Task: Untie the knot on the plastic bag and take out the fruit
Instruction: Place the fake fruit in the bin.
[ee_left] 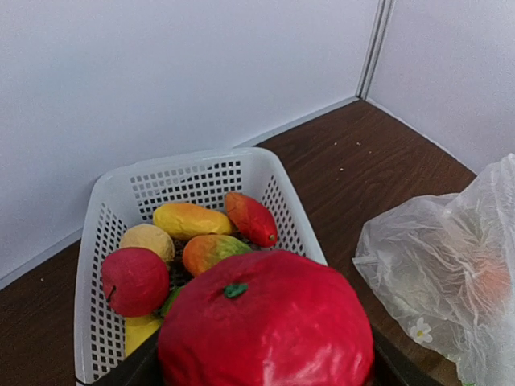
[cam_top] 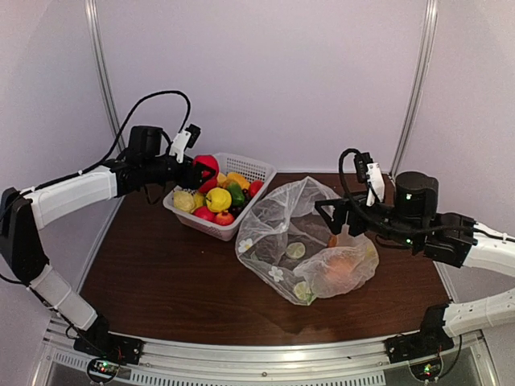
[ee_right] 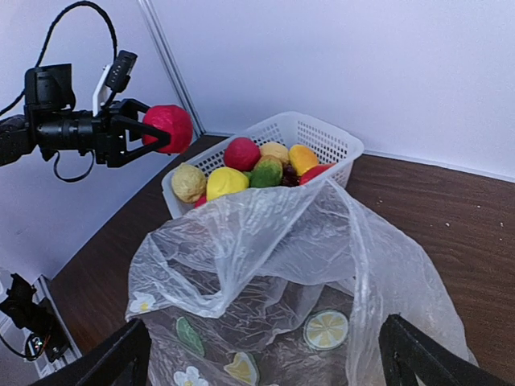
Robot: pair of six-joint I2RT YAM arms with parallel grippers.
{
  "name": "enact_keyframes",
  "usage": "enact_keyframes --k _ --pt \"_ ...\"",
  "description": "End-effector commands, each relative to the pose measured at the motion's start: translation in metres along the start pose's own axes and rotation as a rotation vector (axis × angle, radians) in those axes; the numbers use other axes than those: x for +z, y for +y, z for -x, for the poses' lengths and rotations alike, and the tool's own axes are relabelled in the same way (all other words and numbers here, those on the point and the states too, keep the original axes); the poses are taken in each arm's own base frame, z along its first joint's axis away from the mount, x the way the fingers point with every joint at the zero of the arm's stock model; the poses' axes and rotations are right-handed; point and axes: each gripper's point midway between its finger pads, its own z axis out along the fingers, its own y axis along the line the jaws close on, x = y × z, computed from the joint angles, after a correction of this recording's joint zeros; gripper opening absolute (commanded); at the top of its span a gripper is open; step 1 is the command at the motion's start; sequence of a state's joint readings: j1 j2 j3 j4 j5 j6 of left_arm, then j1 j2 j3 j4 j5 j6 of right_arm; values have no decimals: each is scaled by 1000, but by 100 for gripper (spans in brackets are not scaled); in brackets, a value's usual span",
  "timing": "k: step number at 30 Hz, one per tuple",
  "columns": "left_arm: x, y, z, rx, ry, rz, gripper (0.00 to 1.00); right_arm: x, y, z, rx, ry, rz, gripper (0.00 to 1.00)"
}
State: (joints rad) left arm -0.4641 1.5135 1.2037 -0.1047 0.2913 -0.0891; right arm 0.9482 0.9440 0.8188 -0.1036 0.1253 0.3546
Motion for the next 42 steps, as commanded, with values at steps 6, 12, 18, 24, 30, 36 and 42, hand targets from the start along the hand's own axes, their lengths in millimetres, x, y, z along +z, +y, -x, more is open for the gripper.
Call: enact_keyframes --k 6,12,18,24,30,36,42 --pt "24 66 -18 -86 110 145 50 -1 -58 -27 63 75 -156 100" --pt "51 80 -45 -89 205 164 50 -2 -67 -36 90 90 -164 100" --pt "63 93 -58 -93 252 204 50 -4 -69 -41 115 96 -166 100" --pt "66 110 -74 -127 280 229 54 -8 -73 -48 139 94 -171 100" --pt "70 111 -79 -130 293 223 70 -9 -74 -52 151 99 -173 100" --pt "69 112 -79 -131 294 230 89 -10 -75 -54 158 101 -174 100" --pt "66 114 -75 -128 287 244 98 -10 -76 -55 157 109 -181 100"
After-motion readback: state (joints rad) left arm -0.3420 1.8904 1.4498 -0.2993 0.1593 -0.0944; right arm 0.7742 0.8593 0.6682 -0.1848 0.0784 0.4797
